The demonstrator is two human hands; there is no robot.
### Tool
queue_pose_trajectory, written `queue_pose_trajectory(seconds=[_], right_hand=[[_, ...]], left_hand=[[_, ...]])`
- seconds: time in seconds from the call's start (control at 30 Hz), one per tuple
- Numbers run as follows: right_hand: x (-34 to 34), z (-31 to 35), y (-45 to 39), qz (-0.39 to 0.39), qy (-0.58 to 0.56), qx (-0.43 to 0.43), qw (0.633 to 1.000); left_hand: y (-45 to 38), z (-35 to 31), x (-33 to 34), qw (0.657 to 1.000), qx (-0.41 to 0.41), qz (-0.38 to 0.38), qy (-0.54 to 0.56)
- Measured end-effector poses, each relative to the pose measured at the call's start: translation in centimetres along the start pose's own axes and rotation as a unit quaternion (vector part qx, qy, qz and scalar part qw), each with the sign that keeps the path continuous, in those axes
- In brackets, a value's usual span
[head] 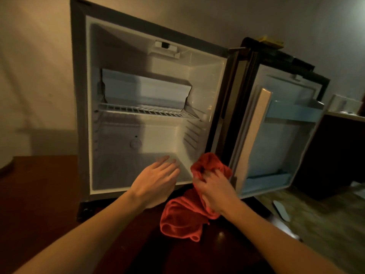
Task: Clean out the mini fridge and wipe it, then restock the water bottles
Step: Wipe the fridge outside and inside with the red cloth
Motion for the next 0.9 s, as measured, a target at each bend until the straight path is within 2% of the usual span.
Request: queue_pose_trajectory(seconds=[0.23,0.37,0.47,0.53,0.63,0.73,0.77,0.83,0.9], right_hand=[[2.8,2.0,2.4,0.024,-0.191,0.096,0.977],[0.5,2.2,3.0,0.024,-0.313,0.092,0.945],[-2.4,4.1,3.6,-0.016,-0.399,0.067,0.914],[-3.6,5.8,4.0,-0.008,-0.447,0.056,0.893],[-3.9,6.9,5.2,0.038,-0.457,0.069,0.886],[-3.1,5.8,6.9,0.044,-0.31,0.103,0.944],[-2.4,5.3,7.5,0.07,-0.269,0.128,0.952],[0.0,5.0,8.8,0.169,-0.296,0.177,0.923],[1.6,5.7,9.3,0.222,-0.363,0.18,0.887]], left_hand=[[1.9,-0.3,0.9,0.999,-0.003,0.043,0.004],[2.1,-0.8,0.6,0.998,-0.006,0.068,0.013],[2.7,-1.0,0.0,0.994,-0.022,0.103,0.012],[3.5,-0.9,-0.8,0.992,-0.035,0.122,0.006],[5.2,-0.3,-2.6,0.99,-0.054,0.133,-0.002],[7.2,-0.3,-4.2,0.989,-0.056,0.137,-0.02],[7.8,-0.6,-4.6,0.989,-0.054,0.138,-0.027],[8.9,-1.1,-5.0,0.987,-0.056,0.15,-0.032],[10.0,-1.6,-5.1,0.984,-0.058,0.163,-0.037]])
Point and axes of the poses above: each hand's wrist, its own y-axis away from the middle knuckle, its own x-axis out of the palm, z = x × y, the point moved 7 cm from there along -y, towards the middle knuckle, and after that the axes turned 3 degrees about z, right-handed, at the moved point
